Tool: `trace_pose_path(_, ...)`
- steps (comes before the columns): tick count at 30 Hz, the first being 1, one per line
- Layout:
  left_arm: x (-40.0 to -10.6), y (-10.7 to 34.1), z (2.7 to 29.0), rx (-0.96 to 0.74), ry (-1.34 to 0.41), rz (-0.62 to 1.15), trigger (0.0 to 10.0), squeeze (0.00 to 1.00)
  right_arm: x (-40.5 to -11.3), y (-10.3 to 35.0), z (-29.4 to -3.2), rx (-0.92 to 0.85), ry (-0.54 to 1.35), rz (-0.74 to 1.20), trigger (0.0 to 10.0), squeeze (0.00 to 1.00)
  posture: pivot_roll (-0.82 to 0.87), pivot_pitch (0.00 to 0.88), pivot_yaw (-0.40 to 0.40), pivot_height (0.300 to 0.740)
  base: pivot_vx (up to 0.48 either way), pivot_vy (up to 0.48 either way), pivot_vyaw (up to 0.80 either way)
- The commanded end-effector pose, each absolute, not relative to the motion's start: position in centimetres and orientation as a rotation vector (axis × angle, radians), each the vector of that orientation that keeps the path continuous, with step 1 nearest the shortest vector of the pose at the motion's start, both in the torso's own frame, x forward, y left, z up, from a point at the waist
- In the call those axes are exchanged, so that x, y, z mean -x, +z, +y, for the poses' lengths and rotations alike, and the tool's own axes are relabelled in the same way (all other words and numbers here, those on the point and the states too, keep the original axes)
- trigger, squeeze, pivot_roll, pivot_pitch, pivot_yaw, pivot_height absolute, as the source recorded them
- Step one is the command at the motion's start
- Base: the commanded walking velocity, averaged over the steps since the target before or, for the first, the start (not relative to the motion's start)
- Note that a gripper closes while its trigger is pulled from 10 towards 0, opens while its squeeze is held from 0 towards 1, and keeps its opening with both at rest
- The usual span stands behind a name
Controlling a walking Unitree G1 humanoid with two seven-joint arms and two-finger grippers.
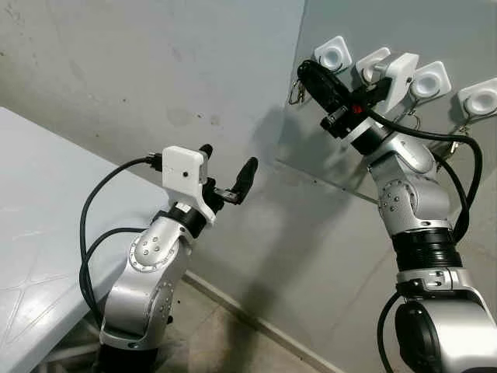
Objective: Hang keys on a hook
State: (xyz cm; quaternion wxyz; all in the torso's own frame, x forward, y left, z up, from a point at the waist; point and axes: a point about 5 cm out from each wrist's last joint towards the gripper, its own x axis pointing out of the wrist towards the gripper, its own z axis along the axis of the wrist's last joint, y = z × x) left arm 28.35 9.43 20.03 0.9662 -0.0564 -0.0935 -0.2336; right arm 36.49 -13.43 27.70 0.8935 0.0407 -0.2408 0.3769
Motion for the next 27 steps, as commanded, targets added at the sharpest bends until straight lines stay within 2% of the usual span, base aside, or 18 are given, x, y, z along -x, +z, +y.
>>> trace_pose_path(1,-28.5,20.4,9.4,0.119,-0.474,-0.195,10.0,0.0,-36.4,28.9,-14.6,-0.074,0.729,-0.549,10.0,0.0,-0.05,0.0,-0.037,0.74,0.0,0.0,0.0)
trace_pose_path(9,-28.5,20.5,9.4,0.129,-0.472,-0.195,10.0,0.0,-35.9,28.9,-15.0,-0.116,0.637,-0.586,10.0,0.0,-0.06,0.0,-0.036,0.74,0.0,0.0,0.0)
trace_pose_path(17,-28.5,20.5,9.3,0.134,-0.474,-0.191,10.0,0.0,-33.6,27.1,-13.0,-0.175,0.711,-0.578,10.0,0.0,-0.06,0.003,-0.032,0.74,0.0,0.0,0.0)
trace_pose_path(27,-28.6,20.5,9.3,0.143,-0.474,-0.192,10.0,0.0,-32.3,26.6,-11.7,-0.271,0.683,-0.552,10.0,0.0,-0.06,0.0,-0.034,0.74,0.0,0.0,0.0)
